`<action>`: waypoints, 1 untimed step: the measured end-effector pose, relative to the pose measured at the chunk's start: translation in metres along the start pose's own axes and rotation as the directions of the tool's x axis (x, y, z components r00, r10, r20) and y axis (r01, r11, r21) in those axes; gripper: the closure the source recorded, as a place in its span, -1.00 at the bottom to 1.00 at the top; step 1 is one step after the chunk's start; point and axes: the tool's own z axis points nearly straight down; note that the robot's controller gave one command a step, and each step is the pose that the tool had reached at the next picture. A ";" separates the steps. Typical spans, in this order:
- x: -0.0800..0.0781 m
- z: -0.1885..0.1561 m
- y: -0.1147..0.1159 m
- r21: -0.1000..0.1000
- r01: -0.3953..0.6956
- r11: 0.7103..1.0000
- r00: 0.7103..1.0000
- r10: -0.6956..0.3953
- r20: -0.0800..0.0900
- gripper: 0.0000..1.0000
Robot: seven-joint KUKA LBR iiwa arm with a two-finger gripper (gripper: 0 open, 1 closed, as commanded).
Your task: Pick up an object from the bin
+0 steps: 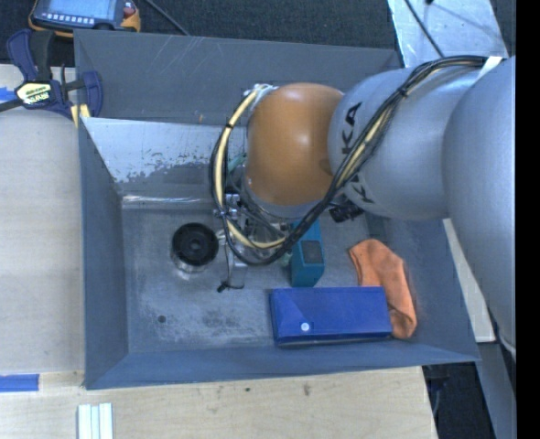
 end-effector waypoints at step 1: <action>-0.014 0.032 0.036 -0.004 0.041 0.999 0.999 -0.041 0.000 -1.00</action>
Offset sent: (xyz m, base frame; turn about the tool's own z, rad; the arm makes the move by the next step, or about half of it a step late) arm 0.0669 0.0230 -0.0452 -0.0661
